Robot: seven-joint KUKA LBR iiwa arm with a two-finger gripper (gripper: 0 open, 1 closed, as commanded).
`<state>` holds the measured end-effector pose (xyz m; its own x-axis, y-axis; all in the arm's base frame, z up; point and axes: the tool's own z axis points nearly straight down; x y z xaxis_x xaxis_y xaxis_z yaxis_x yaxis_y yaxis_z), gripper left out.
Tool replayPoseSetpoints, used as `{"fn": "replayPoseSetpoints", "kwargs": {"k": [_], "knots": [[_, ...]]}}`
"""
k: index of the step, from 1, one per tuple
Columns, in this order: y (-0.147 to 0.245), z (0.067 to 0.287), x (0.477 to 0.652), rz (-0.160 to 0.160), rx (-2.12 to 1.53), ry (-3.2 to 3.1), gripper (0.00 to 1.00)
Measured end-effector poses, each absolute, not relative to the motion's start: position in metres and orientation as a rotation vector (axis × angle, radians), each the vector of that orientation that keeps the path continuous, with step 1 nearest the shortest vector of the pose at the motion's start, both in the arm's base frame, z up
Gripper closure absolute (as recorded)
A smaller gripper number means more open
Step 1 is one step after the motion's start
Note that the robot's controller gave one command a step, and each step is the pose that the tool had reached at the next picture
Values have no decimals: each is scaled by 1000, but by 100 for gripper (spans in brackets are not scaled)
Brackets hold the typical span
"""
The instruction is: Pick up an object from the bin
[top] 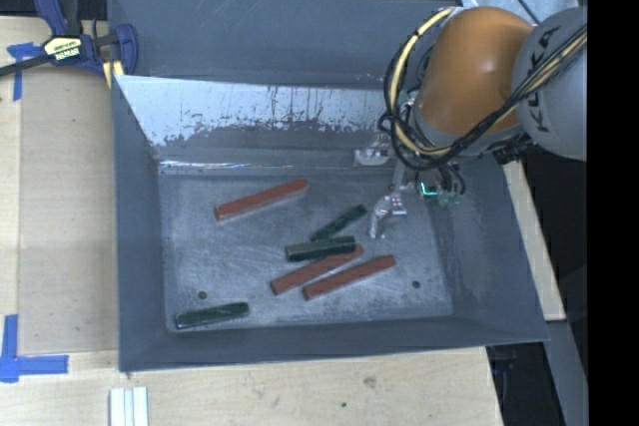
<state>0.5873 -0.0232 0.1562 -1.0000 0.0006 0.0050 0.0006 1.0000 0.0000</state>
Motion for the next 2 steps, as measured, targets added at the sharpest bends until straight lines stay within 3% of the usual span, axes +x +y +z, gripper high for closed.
{"fn": "replayPoseSetpoints", "kwargs": {"k": [1, 2], "knots": [[-23, 161, 589, 1, -1, -3145, 0], [-16, 79, 606, 1, 34, -3169, 100]]}}
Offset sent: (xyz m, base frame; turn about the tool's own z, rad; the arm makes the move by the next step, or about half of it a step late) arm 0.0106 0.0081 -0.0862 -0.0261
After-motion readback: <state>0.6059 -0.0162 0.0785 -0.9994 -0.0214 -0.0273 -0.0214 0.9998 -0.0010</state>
